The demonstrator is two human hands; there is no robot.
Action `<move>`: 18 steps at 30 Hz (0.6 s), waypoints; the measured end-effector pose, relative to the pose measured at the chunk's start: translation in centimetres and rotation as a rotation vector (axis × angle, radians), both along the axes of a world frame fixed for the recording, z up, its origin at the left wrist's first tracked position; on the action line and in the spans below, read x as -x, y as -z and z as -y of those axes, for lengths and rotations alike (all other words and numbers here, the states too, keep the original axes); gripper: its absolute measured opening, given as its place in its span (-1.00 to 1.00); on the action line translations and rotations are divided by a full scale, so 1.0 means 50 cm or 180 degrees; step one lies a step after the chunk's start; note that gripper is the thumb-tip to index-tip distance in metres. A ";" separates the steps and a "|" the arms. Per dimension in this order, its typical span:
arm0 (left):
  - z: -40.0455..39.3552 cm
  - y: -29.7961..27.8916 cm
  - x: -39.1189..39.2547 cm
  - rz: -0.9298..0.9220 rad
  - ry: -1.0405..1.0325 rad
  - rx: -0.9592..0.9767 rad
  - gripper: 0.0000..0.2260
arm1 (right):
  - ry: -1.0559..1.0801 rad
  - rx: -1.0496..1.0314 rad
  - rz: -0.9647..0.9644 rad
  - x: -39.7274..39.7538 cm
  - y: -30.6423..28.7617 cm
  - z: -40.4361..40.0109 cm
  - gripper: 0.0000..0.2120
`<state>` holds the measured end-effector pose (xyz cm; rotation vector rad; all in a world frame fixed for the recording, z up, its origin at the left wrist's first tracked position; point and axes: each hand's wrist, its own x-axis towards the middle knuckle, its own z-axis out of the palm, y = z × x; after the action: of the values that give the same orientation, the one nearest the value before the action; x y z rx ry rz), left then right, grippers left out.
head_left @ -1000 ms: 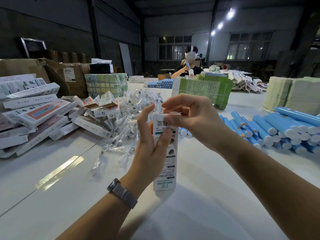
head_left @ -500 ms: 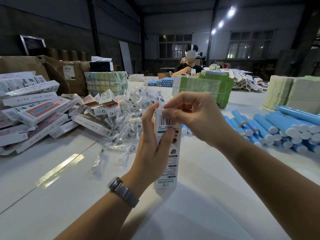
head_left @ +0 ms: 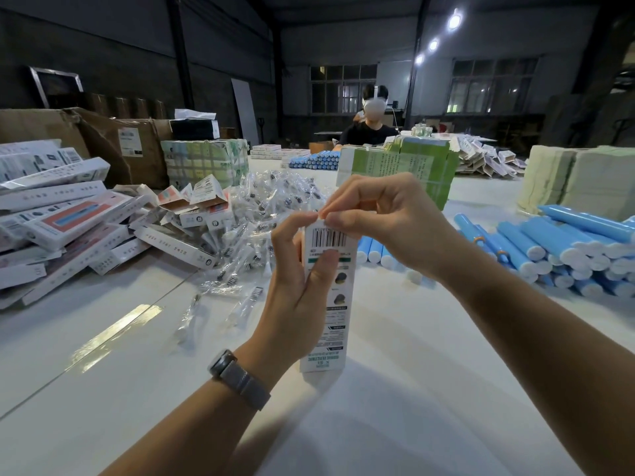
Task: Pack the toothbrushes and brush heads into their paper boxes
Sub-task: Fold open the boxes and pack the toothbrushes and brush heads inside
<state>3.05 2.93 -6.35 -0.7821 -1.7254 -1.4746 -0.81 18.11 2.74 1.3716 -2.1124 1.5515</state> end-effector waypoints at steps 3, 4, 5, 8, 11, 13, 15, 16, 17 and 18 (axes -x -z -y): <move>0.001 -0.003 -0.002 0.0054 -0.0023 -0.0066 -0.73 | -0.0190 0.0101 0.0143 0.001 0.012 0.001 -0.89; 0.002 -0.003 -0.001 0.0091 -0.0032 -0.0091 -0.73 | -0.0278 0.0149 0.0238 0.002 0.017 0.002 -0.88; 0.002 -0.003 -0.001 0.0089 -0.0051 -0.0104 -0.73 | -0.0355 0.0181 0.0319 0.004 0.021 0.004 -0.86; 0.000 0.002 -0.005 -0.0001 -0.0076 -0.0097 -0.78 | -0.0498 0.0187 0.0384 0.011 0.030 0.008 -0.83; 0.003 0.001 0.001 0.0062 -0.0044 -0.0175 -0.80 | -0.0483 0.0147 0.0275 0.015 0.038 0.010 -0.79; 0.002 0.003 0.002 0.0086 -0.0042 -0.0268 -0.79 | -0.0363 0.0143 0.0249 0.013 0.044 0.013 -0.77; -0.001 0.003 0.000 0.0132 0.0020 -0.0352 -0.72 | -0.0014 0.0164 0.0153 0.009 0.051 0.020 -0.78; -0.003 -0.003 -0.002 0.0204 0.0021 -0.0411 -0.64 | 0.0260 0.0179 0.0091 0.006 0.055 0.026 -0.78; -0.007 -0.013 -0.001 0.0289 0.0038 -0.0493 -0.56 | 0.0553 0.0200 0.0046 0.002 0.060 0.032 -0.78; -0.007 -0.019 0.002 0.0368 -0.0037 -0.0516 -0.49 | 0.0801 0.0240 0.0022 -0.004 0.065 0.039 -0.77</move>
<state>2.96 3.27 -5.39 -0.6113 -1.6659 -1.6568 -0.59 16.18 -0.53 1.0313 -2.1114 1.5179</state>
